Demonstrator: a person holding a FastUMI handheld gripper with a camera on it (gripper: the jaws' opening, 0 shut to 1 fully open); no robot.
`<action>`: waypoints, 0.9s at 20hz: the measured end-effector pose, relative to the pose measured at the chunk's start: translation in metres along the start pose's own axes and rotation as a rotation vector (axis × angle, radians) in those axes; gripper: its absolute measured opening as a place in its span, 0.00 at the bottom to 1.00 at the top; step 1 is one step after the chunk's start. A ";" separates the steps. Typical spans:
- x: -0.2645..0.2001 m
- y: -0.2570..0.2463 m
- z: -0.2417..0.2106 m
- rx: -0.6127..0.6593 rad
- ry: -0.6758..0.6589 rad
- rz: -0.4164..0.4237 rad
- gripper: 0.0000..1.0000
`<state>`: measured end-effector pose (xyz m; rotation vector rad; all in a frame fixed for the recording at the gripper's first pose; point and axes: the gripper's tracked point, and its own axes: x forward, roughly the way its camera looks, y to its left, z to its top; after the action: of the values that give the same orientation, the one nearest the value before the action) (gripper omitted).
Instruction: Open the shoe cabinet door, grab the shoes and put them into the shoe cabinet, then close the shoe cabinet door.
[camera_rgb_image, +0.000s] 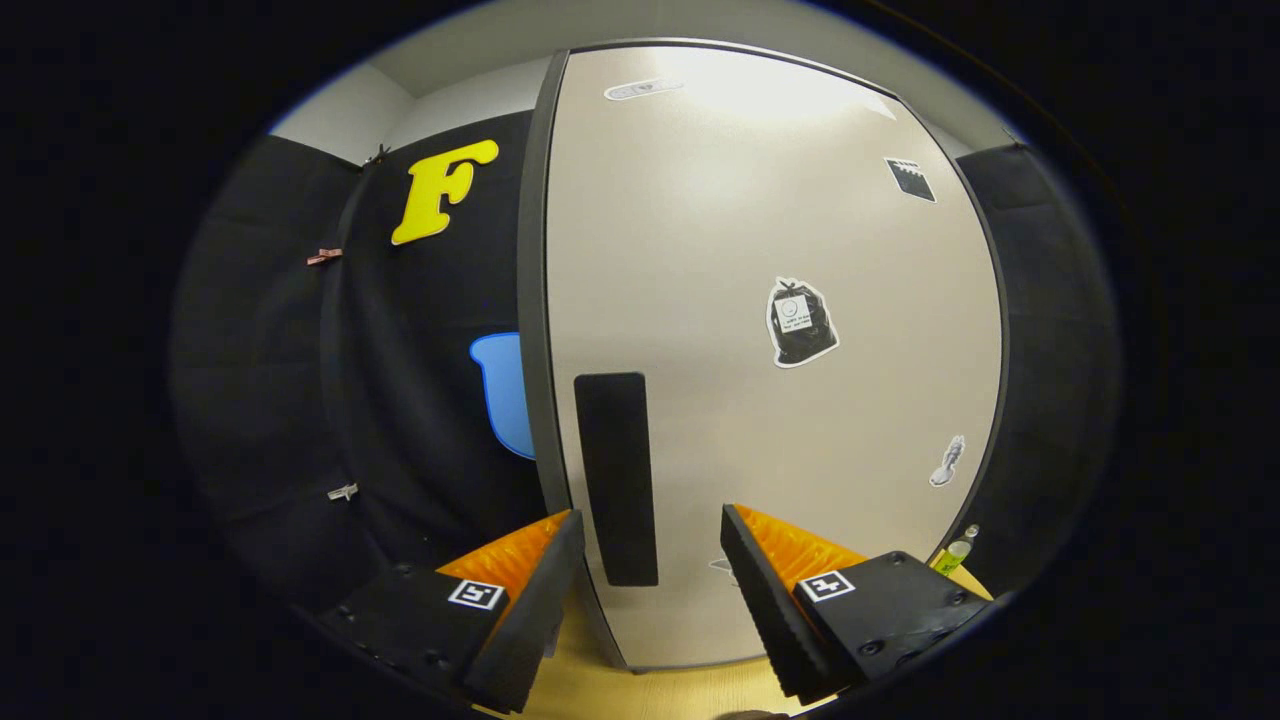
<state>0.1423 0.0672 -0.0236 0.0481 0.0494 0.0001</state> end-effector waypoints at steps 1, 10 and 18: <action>0.005 0.000 0.000 0.001 -0.001 -0.003 0.91; 0.021 0.013 -0.001 -0.034 -0.022 -0.003 0.55; 0.019 0.009 -0.005 -0.034 0.013 -0.030 0.32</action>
<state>0.1611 0.0769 -0.0292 0.0132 0.0630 -0.0291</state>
